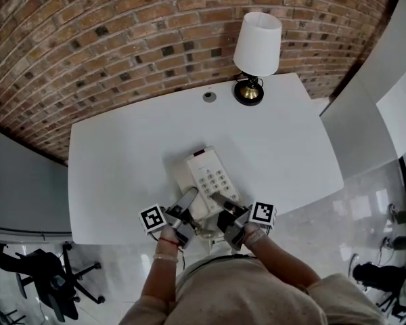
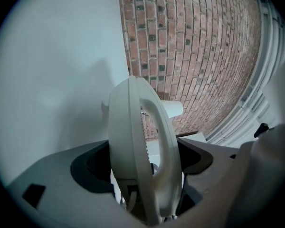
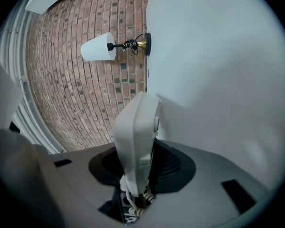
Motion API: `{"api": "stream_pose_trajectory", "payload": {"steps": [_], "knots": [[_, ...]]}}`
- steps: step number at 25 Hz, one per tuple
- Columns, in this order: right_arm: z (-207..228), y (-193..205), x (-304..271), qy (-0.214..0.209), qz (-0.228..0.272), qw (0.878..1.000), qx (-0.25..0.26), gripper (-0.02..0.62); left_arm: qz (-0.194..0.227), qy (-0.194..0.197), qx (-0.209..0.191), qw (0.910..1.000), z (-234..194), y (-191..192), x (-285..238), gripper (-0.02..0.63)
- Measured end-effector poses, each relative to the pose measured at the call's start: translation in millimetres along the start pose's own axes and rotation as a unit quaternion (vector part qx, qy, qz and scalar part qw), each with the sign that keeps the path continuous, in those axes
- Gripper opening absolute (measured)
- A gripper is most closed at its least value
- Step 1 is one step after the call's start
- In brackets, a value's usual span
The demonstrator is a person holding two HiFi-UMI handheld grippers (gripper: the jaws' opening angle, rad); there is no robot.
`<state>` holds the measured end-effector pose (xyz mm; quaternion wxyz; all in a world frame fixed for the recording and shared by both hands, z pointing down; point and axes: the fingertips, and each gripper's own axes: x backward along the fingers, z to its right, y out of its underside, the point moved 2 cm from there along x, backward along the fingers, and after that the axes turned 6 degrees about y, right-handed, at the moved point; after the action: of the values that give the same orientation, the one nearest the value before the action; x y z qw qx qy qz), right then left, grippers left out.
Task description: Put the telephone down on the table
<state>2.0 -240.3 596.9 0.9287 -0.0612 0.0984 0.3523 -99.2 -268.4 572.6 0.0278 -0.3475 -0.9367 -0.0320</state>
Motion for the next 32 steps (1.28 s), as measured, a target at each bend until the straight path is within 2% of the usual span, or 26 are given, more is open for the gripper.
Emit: {"api": "stream_pose_trajectory", "payload": {"steps": [11,15,19,25,29,32], "knots": [[4.3,-9.8,-15.9,0.012,0.004,1.0,0.002,0.15,-0.005,-0.001,0.011,0.9999,-9.9,-16.2,-7.3,0.402],[-3.4,-15.5,-18.8,-0.006,0.001,1.0,0.014,0.15,-0.006,0.005,0.024,0.9997,-11.0,-17.9,-12.4,0.4],[-10.2,-12.6,-12.8,-0.025,-0.023,0.999,0.039,0.205,-0.006,0.004,0.041,0.9991,-13.1,-15.0,-12.4,0.4],[-9.9,-3.8,1.5,-0.011,-0.063,0.996,0.065,0.19,-0.013,-0.002,0.04,0.9991,-14.6,-15.6,-12.3,0.399],[-1.1,-3.0,4.6,0.011,-0.05,0.998,0.04,0.129,-0.013,-0.002,0.041,0.9991,-14.4,-15.2,-12.5,0.399],[4.2,-2.7,6.3,0.025,-0.035,0.999,0.005,0.124,-0.012,-0.004,0.037,0.9992,-15.9,-14.4,-12.8,0.399]]}}
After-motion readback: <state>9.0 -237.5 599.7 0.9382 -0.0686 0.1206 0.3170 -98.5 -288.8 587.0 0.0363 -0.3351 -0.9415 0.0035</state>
